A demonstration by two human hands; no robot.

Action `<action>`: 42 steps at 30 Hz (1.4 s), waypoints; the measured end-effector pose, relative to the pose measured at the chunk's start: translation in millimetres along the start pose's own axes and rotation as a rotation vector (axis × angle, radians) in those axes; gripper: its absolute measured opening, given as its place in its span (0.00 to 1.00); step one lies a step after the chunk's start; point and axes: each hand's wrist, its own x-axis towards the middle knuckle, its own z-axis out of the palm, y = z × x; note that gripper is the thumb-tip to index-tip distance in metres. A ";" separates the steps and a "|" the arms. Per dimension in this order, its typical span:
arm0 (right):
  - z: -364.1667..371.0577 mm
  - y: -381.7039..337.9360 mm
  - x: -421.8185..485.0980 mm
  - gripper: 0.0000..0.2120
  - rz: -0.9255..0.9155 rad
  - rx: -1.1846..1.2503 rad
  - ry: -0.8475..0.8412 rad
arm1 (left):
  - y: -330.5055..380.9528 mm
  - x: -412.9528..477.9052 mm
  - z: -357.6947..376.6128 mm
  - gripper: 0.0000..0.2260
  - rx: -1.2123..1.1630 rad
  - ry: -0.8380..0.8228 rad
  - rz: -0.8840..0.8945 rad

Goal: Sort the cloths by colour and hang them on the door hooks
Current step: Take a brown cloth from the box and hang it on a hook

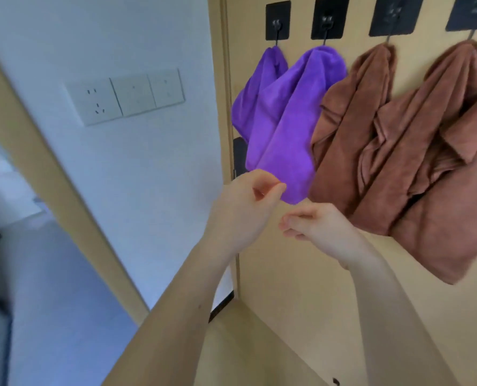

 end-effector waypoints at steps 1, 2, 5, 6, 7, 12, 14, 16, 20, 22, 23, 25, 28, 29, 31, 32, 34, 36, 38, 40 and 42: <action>15.4 -6.9 -0.8 0.08 -0.014 -0.024 -0.005 | -10.5 -10.0 -16.4 0.05 0.027 0.013 -0.023; 32.4 -14.3 -2.4 0.08 -0.027 -0.053 -0.020 | -20.3 -21.9 -34.5 0.04 0.057 0.024 -0.050; 79.7 -39.7 -7.1 0.07 -0.069 -0.105 -0.083 | -48.9 -54.6 -81.0 0.04 0.140 0.060 -0.149; 97.6 -49.3 -8.6 0.08 -0.088 -0.116 -0.106 | -58.4 -65.9 -96.8 0.05 0.171 0.079 -0.181; 116.5 -59.1 -9.9 0.08 -0.101 -0.127 -0.133 | -68.4 -76.6 -112.3 0.05 0.197 0.100 -0.213; 206.3 -90.9 -18.1 0.07 -0.139 -0.150 -0.283 | -106.8 -125.7 -183.5 0.05 0.220 0.181 -0.343; 238.7 -99.6 -24.3 0.07 -0.154 -0.140 -0.345 | -121.5 -145.5 -209.0 0.05 0.229 0.210 -0.382; 269.0 -108.5 -30.9 0.07 -0.179 -0.141 -0.402 | -136.1 -166.4 -234.3 0.04 0.237 0.250 -0.423; 325.5 -125.4 -43.8 0.06 -0.251 -0.172 -0.500 | -157.8 -207.3 -281.0 0.04 0.238 0.342 -0.499; 353.7 -134.1 -52.3 0.05 -0.275 -0.189 -0.555 | -165.3 -230.0 -301.3 0.04 0.242 0.400 -0.538; 368.3 -139.5 -57.2 0.05 -0.283 -0.193 -0.587 | -168.4 -241.4 -311.2 0.04 0.245 0.435 -0.556; 397.3 -151.6 -68.0 0.05 -0.294 -0.197 -0.665 | -173.6 -264.9 -329.7 0.04 0.254 0.498 -0.599; 441.0 -169.6 -81.7 0.05 -0.335 -0.215 -0.775 | -180.8 -299.7 -355.2 0.06 0.287 0.600 -0.676; 456.0 -175.6 -86.0 0.05 -0.361 -0.230 -0.809 | -183.3 -311.7 -363.9 0.06 0.297 0.640 -0.708; 486.3 -187.3 -94.3 0.06 -0.414 -0.261 -0.875 | -188.3 -334.7 -380.7 0.07 0.307 0.715 -0.765; 501.5 -193.5 -98.7 0.06 -0.442 -0.275 -0.911 | -191.2 -345.3 -388.9 0.07 0.313 0.747 -0.791; 532.9 -204.9 -107.4 0.06 -0.487 -0.289 -0.987 | -197.1 -364.9 -404.9 0.07 0.335 0.813 -0.839; 566.5 -215.2 -115.5 0.06 -0.533 -0.283 -1.057 | -203.2 -383.0 -420.4 0.08 0.355 0.878 -0.883; 600.0 -224.1 -122.0 0.07 -0.574 -0.288 -1.137 | -207.9 -398.1 -434.1 0.08 0.377 0.921 -0.915; 631.1 -233.2 -127.5 0.07 -0.598 -0.296 -1.228 | -210.5 -410.0 -447.6 0.09 0.400 0.945 -0.970; 661.2 -243.0 -131.6 0.07 -0.631 -0.305 -1.312 | -212.7 -420.3 -461.3 0.10 0.410 0.977 -1.050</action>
